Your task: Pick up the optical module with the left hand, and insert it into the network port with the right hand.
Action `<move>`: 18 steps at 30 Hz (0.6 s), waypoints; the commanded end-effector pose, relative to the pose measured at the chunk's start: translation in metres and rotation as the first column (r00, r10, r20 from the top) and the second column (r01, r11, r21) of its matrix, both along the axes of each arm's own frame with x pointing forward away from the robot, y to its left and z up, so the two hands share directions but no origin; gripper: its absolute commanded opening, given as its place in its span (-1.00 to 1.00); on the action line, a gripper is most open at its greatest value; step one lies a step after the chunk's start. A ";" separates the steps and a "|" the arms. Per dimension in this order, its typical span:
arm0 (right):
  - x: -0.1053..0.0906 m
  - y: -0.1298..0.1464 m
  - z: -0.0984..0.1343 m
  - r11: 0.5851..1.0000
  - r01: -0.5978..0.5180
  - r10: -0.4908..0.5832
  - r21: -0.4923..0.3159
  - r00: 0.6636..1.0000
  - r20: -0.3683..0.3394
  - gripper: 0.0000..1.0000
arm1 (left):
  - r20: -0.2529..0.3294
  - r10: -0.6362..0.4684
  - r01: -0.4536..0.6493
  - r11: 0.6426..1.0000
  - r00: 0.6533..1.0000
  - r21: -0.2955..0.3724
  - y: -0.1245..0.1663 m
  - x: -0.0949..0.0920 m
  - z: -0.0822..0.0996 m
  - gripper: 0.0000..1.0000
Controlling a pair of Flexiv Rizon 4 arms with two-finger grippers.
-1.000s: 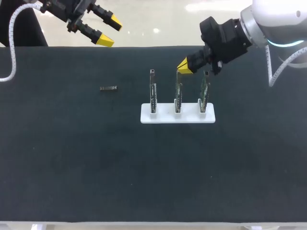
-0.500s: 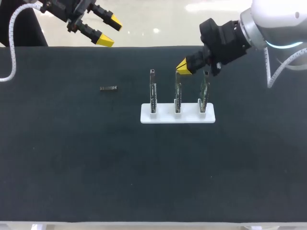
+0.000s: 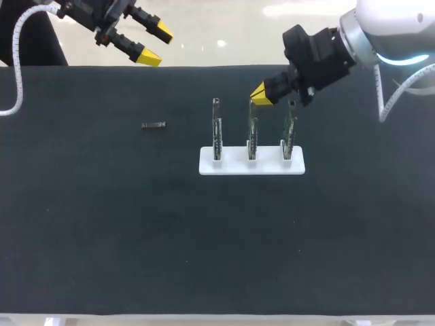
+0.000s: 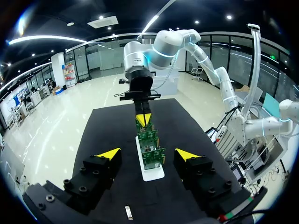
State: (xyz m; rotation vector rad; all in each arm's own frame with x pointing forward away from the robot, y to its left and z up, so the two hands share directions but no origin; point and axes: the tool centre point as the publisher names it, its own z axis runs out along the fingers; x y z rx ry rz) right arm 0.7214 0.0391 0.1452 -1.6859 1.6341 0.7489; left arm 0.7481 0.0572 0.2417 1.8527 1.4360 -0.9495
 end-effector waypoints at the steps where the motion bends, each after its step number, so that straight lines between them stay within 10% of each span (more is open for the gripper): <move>1: 0.003 0.002 -0.002 1.000 0.000 0.000 -0.009 1.000 -0.009 -1.00 | -0.001 -0.002 0.002 1.000 1.000 0.003 0.000 0.001 0.001 1.00; 18: -0.013 -0.037 0.052 1.000 -0.010 0.010 -0.013 1.000 -0.030 -1.00 | -0.001 -0.002 0.002 1.000 1.000 0.003 0.000 0.001 0.001 1.00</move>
